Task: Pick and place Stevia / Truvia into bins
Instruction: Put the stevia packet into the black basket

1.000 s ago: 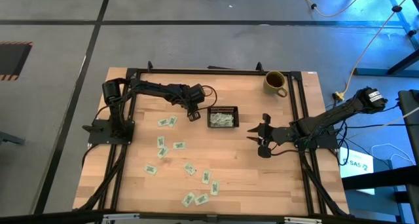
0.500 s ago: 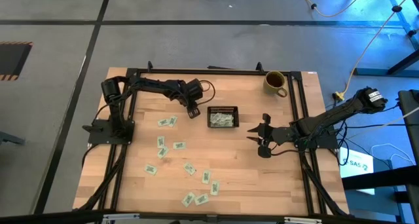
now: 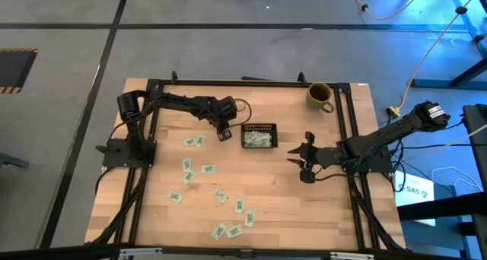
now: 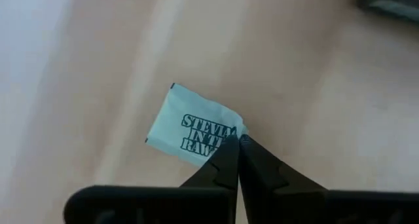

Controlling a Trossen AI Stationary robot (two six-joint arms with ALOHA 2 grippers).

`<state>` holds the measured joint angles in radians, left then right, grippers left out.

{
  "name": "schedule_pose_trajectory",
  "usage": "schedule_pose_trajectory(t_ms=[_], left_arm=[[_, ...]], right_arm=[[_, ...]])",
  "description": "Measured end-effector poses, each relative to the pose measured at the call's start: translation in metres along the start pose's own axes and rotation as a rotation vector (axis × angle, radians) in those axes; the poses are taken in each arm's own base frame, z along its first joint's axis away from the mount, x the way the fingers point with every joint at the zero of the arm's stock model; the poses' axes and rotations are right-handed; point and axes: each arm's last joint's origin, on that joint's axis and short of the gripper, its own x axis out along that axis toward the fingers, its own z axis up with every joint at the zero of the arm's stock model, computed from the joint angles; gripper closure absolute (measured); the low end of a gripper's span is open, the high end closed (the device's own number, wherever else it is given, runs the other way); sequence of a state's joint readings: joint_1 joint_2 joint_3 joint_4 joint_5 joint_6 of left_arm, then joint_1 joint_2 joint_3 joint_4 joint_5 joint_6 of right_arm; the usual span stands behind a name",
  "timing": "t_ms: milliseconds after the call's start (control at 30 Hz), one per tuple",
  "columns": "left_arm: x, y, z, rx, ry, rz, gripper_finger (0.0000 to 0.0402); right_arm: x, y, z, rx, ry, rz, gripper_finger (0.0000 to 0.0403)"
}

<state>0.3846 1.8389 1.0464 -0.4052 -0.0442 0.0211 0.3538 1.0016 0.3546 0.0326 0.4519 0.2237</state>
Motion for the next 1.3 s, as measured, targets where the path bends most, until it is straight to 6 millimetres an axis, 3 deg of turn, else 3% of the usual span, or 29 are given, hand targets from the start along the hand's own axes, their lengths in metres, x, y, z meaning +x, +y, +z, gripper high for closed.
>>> schedule_pose_trajectory(t_ms=[367,567,867,1033,1300], left_arm=[[-0.063,-0.031,0.022,0.037,-0.322,0.073,0.0399],[-0.076,-0.064,0.031,0.211,-0.474,-0.051,0.0398],[-0.065,-0.099,0.036,0.331,-0.46,-0.084,0.0398],[-0.052,-0.103,0.052,0.342,-0.382,-0.075,0.0398],[-0.032,-0.108,0.061,0.367,-0.247,-0.071,0.0398]], right_arm=[[0.0,0.0,0.0,-0.025,0.0,0.0,0.0272],[0.0,0.0,0.0,-0.023,-0.003,0.0,0.0272],[0.0,0.0,0.002,-0.014,-0.019,0.003,0.0272],[0.0,0.001,0.003,-0.006,-0.025,0.004,0.0272],[0.0,0.001,0.003,-0.006,-0.024,0.003,0.0272]])
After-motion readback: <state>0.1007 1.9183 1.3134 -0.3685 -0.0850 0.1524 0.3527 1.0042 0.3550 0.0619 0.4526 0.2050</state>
